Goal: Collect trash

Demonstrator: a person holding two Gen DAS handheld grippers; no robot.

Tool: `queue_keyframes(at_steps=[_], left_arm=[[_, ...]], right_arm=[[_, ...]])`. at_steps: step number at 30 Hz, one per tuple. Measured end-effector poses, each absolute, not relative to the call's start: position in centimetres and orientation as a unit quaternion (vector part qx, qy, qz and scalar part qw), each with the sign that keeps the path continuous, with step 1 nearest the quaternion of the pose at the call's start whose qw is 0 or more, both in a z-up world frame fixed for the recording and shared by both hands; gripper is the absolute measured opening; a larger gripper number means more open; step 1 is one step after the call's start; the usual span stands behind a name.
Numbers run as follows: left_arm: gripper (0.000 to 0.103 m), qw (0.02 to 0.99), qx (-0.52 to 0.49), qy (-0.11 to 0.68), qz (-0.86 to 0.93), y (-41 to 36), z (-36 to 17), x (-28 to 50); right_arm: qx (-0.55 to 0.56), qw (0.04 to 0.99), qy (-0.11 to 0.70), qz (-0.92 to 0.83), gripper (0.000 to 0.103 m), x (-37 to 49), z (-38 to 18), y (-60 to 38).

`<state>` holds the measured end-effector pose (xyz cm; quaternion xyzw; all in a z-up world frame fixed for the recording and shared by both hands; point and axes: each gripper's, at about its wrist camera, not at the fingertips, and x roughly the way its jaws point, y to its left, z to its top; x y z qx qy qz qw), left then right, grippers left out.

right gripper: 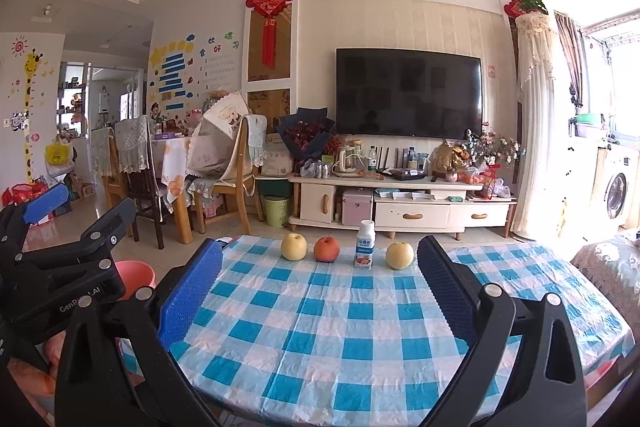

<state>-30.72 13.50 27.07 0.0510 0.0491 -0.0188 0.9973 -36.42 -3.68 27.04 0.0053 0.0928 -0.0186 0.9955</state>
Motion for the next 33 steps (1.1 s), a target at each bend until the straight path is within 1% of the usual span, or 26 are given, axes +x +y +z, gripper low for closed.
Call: queue_keyframes(at_steps=[33], left_arm=[[0.099,0.997,0.046,0.056,-0.031,12.6,26.61,-30.31]], right_arm=[[0.019,0.994,0.099,-0.029,0.097,-35.98,26.54,-4.43]])
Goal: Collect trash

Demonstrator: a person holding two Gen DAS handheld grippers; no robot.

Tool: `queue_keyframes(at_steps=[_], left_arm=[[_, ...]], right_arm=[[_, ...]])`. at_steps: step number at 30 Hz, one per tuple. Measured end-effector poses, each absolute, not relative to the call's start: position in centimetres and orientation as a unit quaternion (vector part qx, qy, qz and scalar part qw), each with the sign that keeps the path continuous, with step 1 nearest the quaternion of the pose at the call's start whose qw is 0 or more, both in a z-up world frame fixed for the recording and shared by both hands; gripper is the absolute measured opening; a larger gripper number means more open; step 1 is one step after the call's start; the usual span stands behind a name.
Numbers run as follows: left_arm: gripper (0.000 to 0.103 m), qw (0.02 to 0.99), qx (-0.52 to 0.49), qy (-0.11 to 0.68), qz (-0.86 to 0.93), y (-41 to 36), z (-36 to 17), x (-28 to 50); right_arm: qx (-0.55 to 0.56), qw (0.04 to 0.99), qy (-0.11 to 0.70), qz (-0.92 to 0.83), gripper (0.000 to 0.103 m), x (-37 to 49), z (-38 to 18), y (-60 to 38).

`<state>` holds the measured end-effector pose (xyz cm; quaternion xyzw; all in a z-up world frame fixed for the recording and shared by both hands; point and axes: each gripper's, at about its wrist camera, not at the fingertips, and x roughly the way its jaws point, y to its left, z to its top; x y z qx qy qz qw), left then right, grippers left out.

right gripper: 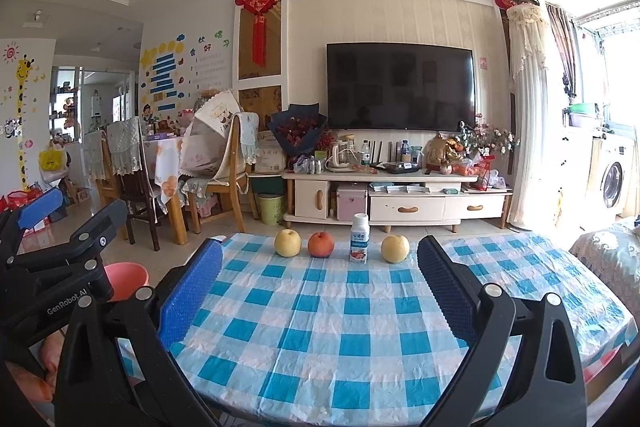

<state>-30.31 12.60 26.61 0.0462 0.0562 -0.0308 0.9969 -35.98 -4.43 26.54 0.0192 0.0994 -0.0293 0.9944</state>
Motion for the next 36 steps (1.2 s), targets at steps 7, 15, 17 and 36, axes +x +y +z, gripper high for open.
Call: queue_keyframes(at_steps=[7,15,17,36], left_arm=[[0.099,0.997,0.048,0.06,-0.032,12.4,26.1,-30.1],[0.099,0.994,0.054,0.086,-0.032,11.7,23.9,-27.6],[0.099,0.993,0.055,0.096,-0.034,11.5,23.5,-26.6],[0.099,0.956,0.048,0.287,-0.034,6.0,10.9,-11.3]], right_arm=[[0.02,0.994,0.105,-0.027,0.097,-35.3,26.0,-4.5],[0.021,0.991,0.128,-0.022,0.097,-32.7,23.8,-5.0],[0.025,0.99,0.136,-0.021,0.097,-31.8,23.2,-5.3],[0.087,0.952,0.285,-0.067,0.097,-17.4,10.3,-13.0]])
